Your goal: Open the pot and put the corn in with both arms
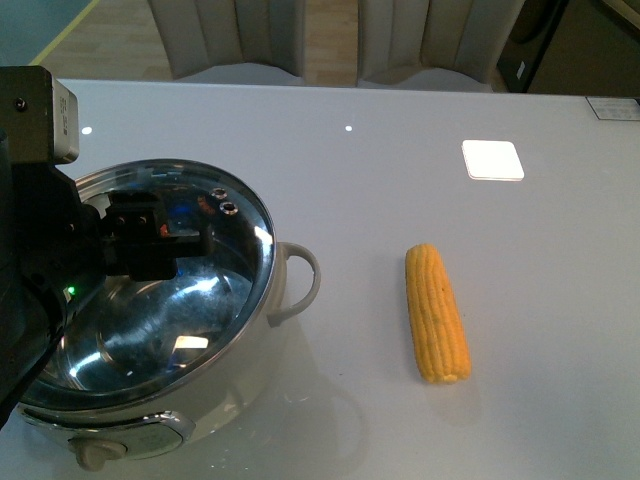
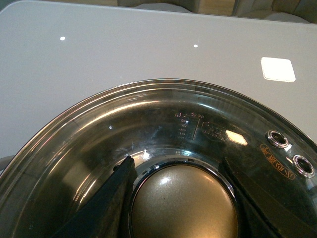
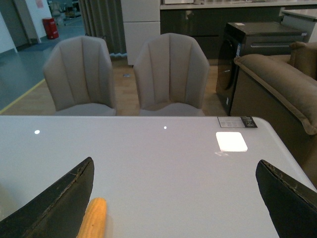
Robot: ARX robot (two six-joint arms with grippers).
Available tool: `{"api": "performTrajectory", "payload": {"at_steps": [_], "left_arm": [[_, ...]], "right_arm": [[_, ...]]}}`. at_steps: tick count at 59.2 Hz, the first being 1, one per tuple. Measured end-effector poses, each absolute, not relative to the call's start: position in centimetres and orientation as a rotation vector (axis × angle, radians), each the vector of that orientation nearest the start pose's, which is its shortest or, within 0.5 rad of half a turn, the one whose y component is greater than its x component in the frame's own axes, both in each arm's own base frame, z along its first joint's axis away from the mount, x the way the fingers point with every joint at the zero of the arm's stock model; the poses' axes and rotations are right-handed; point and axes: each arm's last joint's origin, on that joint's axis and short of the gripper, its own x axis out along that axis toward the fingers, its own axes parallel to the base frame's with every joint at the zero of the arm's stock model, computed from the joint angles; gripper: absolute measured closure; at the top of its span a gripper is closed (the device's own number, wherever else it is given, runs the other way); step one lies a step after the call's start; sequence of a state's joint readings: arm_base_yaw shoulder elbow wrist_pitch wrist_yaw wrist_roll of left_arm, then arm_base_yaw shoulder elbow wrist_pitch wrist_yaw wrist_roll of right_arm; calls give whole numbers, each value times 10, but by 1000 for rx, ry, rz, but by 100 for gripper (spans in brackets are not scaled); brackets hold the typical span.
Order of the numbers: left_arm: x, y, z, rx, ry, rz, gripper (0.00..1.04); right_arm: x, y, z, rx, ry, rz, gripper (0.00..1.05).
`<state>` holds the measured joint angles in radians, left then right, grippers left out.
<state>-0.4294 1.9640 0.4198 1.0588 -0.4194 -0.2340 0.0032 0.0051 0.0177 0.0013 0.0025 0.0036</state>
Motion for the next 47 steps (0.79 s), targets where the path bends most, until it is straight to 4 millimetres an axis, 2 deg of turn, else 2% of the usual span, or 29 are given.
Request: {"api": "performTrajectory", "payload": {"at_steps": [25,47], "left_arm": [[251,-102,69,-24,442,55,60],[250,-101,101,-50,379,55,60]], "right_arm": [[97,0,169,3,-14,1,9],[97,0,169,3,-14,1,9]]}}
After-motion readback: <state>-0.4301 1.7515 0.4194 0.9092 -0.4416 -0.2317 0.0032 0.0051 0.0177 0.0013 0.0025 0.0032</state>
